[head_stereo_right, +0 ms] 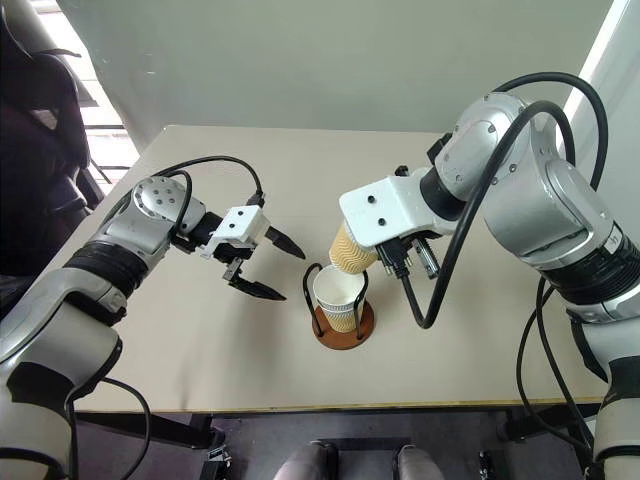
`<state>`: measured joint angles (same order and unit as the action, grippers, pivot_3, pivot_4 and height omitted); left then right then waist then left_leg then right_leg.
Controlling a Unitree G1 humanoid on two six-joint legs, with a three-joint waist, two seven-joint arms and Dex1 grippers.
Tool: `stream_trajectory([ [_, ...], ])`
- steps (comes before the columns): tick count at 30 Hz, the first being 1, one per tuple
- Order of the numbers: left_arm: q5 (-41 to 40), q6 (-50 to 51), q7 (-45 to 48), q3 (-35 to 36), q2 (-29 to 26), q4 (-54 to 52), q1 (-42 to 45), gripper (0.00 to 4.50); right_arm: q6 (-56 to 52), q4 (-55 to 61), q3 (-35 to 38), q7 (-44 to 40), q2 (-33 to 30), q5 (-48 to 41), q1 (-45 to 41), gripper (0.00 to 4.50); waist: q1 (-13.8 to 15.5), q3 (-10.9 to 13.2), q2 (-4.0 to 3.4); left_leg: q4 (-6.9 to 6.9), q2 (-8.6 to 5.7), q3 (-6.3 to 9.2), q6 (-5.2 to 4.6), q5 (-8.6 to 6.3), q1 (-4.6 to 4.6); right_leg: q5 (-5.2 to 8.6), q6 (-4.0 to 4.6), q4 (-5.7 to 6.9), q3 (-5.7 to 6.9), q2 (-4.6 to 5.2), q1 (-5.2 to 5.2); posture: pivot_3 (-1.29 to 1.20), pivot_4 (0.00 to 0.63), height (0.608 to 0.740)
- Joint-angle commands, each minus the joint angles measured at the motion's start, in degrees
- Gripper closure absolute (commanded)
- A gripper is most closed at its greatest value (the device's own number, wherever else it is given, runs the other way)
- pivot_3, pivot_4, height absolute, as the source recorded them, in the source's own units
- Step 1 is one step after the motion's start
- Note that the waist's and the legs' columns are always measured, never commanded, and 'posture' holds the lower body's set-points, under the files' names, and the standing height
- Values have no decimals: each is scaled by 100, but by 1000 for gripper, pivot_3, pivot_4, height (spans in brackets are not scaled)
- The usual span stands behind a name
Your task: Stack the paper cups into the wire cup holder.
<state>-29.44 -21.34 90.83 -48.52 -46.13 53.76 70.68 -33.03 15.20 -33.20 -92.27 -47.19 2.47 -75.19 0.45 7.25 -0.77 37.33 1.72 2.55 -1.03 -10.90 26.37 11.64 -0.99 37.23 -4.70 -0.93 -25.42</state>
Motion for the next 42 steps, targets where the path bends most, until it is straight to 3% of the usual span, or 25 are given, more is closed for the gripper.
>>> stream_trajectory([
  [1,28,-28,167,149,-23,11,186,0,-60,126,38,-23,56,-34,-14,4466,0,0,0,0,0,0,0,0,0,0,0,1,0,-1,0,0,150,740],
  [25,-50,87,167,158,-265,-294,69,0,190,190,-16,53,367,134,394,4466,-4,-1,2,60,0,8,-1,2,-2,5,9,70,-1,-4,-3,0,150,740],
  [28,-54,112,167,164,-289,-328,63,0,232,150,11,100,460,166,402,3900,-6,-1,2,63,0,9,-3,3,-3,6,11,72,-1,-5,-3,0,150,740],
  [39,-47,96,167,171,-352,-316,14,0,239,21,87,202,666,255,355,185,-7,-1,3,58,-1,9,-4,4,0,8,18,71,-1,-5,-10,0,150,740],
  [42,-36,96,167,174,-352,-305,6,0,-51,-87,258,246,802,81,223,52,-11,-1,3,57,-1,10,-4,4,0,8,19,71,-1,-6,-11,0,150,740],
])
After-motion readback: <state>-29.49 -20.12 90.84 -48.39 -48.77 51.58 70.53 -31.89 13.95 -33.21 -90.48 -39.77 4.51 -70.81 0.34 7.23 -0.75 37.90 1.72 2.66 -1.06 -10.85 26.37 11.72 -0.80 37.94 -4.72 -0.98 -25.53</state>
